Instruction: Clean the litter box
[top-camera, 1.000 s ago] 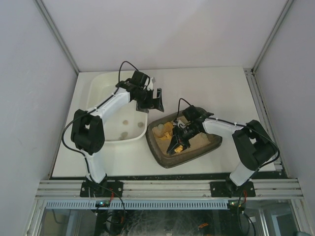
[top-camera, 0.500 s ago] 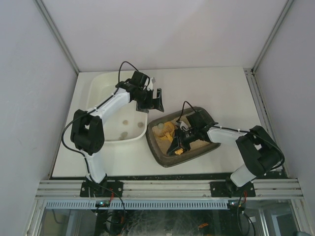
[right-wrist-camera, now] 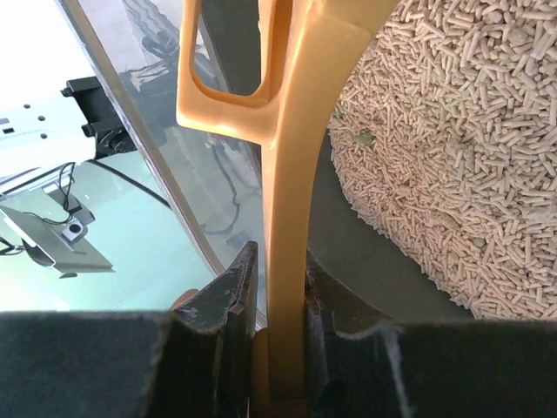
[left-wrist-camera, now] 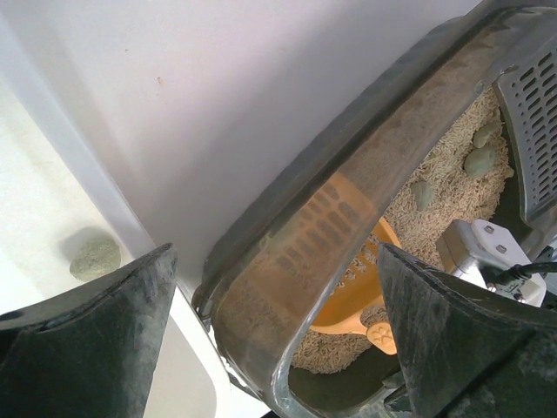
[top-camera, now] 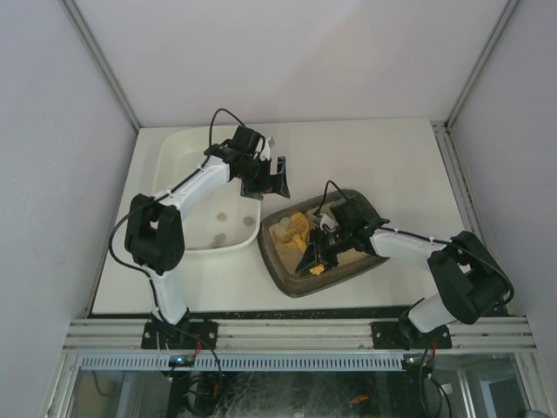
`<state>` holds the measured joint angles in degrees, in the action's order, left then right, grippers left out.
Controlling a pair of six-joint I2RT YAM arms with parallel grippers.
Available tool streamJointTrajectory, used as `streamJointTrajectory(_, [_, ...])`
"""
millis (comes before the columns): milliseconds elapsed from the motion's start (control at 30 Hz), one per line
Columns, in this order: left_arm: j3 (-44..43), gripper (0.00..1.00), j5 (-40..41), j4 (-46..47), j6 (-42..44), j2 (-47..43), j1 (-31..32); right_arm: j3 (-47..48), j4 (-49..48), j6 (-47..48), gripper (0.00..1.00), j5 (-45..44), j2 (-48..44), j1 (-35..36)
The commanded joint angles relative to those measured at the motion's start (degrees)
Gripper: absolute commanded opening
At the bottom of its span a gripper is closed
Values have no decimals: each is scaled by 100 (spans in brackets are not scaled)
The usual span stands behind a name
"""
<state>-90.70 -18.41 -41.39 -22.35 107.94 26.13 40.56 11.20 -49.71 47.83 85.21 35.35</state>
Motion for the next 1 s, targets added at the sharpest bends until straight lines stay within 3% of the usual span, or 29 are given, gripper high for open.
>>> streamJointTrajectory(0, [75, 100, 101, 28, 71, -287, 2, -55, 595, 267, 0, 15, -329, 89])
streamJointTrajectory(967, [85, 100, 70, 34, 65, -280, 6, -51, 1902, 876, 0, -37, -1276, -474])
